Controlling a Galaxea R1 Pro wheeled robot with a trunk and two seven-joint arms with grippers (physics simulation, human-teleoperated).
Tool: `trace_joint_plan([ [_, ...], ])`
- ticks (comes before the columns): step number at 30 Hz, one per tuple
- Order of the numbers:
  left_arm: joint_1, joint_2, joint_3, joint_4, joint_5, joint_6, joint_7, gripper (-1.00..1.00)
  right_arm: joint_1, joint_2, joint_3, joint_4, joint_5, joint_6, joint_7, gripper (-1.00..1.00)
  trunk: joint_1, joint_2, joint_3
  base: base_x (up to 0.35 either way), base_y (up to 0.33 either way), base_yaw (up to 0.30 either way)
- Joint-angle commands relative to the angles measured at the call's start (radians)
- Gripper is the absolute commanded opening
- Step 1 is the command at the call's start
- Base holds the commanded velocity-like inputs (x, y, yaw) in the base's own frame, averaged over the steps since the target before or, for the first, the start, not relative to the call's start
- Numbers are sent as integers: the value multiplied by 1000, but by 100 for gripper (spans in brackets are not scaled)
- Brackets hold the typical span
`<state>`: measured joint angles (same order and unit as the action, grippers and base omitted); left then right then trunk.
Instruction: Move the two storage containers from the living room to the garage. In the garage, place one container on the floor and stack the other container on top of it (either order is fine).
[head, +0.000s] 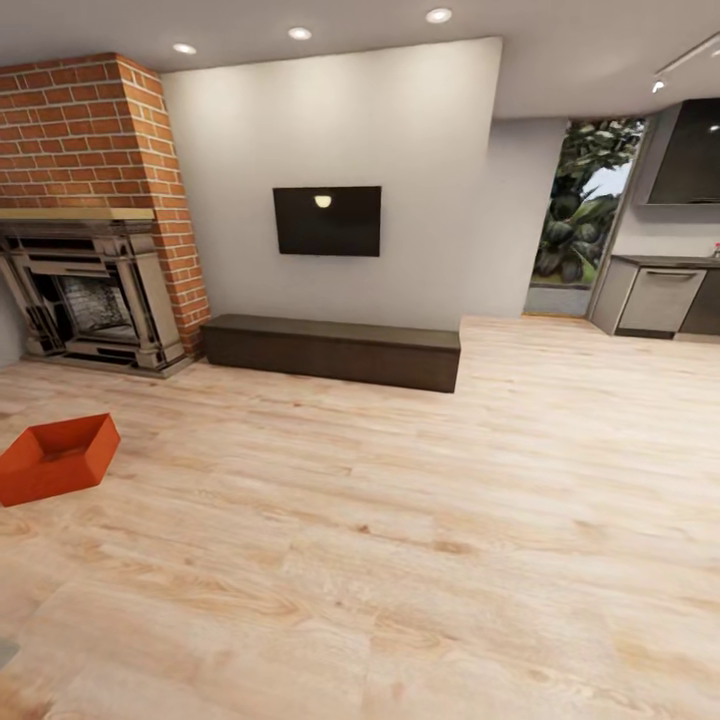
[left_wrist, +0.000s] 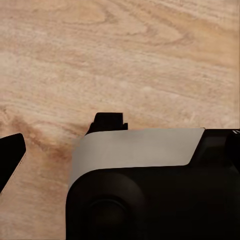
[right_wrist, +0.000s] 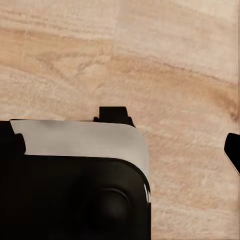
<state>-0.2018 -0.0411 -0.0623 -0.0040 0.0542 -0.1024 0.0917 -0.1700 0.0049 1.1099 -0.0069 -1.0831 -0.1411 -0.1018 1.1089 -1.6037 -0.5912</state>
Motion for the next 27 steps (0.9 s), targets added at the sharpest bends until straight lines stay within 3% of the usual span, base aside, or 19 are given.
trace_joint_plan([
  [1, -1, 0, -7, 1, 6, -3, 3, 100, 0, 0, 8, -1, -8, -2, -4, 100, 0, 0, -1, 323, 0, 0],
  [27, -1, 0, -7, 1, 6, -3, 3, 100, 0, 6, 10, -1, -12, 0, -4, 100, 0, 0, -1, 323, 0, 0],
])
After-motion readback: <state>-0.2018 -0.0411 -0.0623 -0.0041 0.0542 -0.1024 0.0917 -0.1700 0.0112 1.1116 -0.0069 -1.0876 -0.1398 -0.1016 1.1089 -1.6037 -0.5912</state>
